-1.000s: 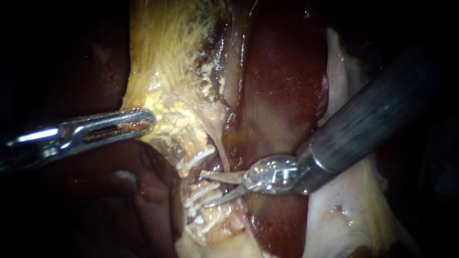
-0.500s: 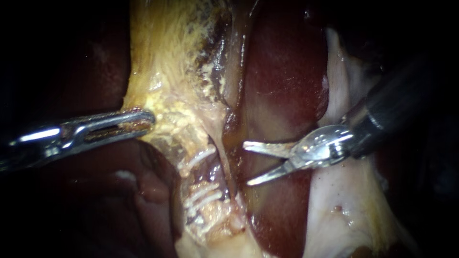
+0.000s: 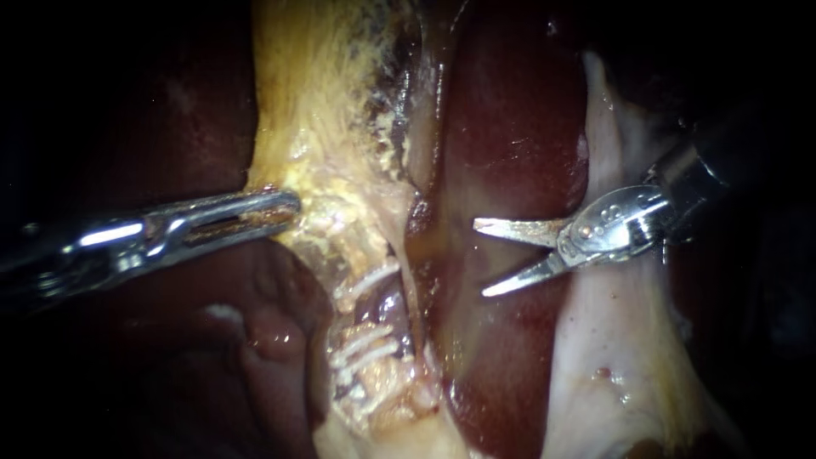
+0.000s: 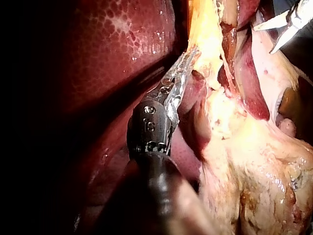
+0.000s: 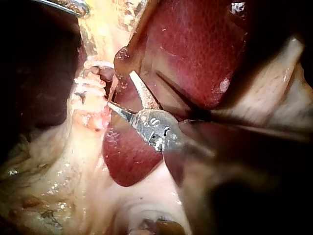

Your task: Go back from the cut left tube

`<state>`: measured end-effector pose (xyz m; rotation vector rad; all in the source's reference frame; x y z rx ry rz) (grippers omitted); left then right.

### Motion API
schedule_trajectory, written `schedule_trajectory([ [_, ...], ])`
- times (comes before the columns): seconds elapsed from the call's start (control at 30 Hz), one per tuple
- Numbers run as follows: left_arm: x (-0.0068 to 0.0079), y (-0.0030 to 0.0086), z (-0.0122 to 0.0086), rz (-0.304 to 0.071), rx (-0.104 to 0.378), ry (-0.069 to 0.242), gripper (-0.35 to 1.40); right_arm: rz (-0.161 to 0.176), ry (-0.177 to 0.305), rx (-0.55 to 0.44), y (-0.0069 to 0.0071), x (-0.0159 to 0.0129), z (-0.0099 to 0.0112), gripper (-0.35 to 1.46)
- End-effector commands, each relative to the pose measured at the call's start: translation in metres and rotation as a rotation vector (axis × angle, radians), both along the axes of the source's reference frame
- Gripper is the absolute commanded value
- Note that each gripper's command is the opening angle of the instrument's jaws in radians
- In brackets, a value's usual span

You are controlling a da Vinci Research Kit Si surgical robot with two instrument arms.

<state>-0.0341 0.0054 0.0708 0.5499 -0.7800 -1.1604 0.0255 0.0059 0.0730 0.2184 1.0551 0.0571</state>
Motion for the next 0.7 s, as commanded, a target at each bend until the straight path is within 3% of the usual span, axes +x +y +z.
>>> schedule_trajectory([
  [0.03,-0.0002,0.0,0.0002,0.003,0.005,-0.001,-0.35,0.0,0.0,0.0,0.0,0.0,0.0,1.43],
  [0.33,-0.0034,0.0008,0.0007,0.008,0.014,-0.009,-0.35,-0.001,0.001,0.002,0.0,0.0,-0.0004,1.43],
  [0.7,-0.0031,0.0009,0.0005,0.016,0.016,-0.015,-0.35,0.0,0.004,0.002,0.0,-0.0002,-0.0005,1.43],
])
